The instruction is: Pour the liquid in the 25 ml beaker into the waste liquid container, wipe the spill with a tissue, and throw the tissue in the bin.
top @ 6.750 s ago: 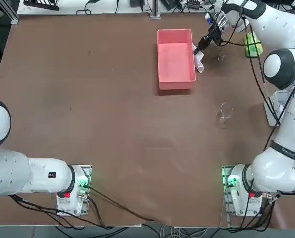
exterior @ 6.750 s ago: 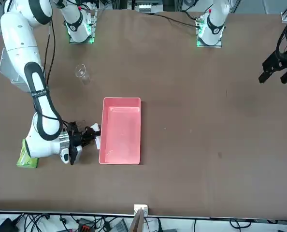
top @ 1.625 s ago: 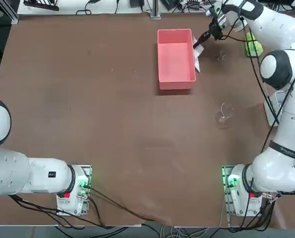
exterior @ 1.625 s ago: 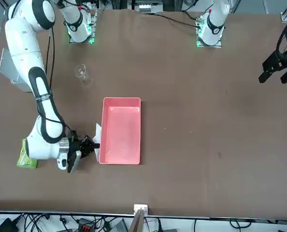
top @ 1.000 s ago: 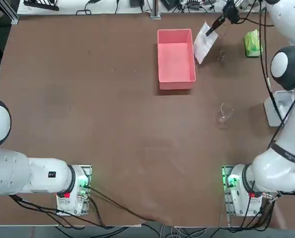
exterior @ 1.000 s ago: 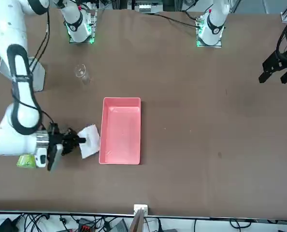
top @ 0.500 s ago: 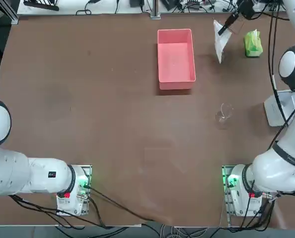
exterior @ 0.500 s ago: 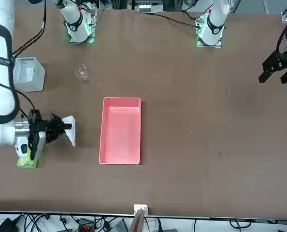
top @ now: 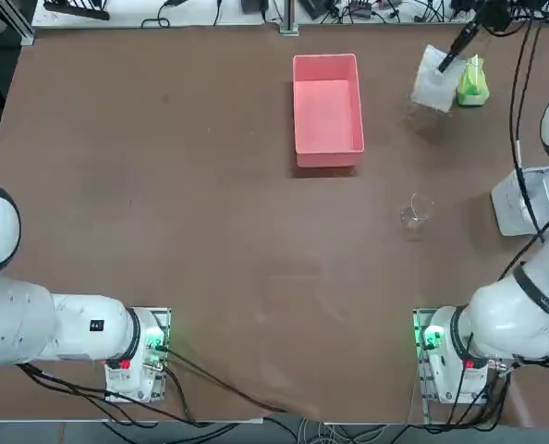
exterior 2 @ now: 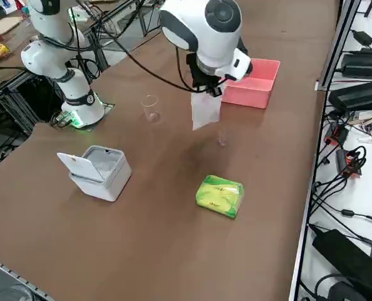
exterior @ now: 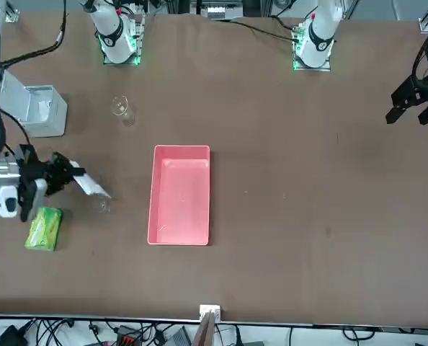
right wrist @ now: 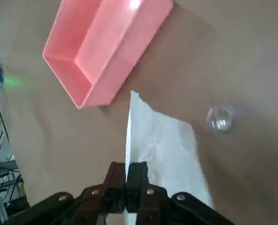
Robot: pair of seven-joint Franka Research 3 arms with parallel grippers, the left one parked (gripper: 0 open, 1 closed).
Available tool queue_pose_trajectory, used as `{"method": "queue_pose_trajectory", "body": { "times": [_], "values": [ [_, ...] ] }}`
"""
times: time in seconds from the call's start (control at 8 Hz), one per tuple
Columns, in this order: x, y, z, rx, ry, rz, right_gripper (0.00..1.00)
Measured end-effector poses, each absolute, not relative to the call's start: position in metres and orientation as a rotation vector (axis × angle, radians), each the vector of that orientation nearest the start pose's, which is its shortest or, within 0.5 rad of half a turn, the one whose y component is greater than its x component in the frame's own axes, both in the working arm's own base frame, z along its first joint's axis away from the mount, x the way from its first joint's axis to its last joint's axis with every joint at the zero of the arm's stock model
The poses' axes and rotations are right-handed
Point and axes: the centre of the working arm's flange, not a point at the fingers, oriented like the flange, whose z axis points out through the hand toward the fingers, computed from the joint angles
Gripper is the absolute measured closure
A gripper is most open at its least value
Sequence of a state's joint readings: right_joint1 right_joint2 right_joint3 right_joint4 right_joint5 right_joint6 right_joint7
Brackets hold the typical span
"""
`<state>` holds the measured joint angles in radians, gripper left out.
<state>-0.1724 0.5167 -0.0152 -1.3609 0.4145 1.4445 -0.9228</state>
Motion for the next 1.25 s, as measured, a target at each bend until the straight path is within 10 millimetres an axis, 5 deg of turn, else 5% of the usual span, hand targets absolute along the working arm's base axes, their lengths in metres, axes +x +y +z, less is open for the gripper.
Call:
{"method": "queue_pose_trajectory", "body": {
  "times": [0.5,1.25],
  "values": [
    [0.573,-0.161,0.412,-2.44,-0.741,0.398,0.97],
    [0.477,-0.237,0.443,-2.439,-0.58,0.6,0.96]
  ]
}}
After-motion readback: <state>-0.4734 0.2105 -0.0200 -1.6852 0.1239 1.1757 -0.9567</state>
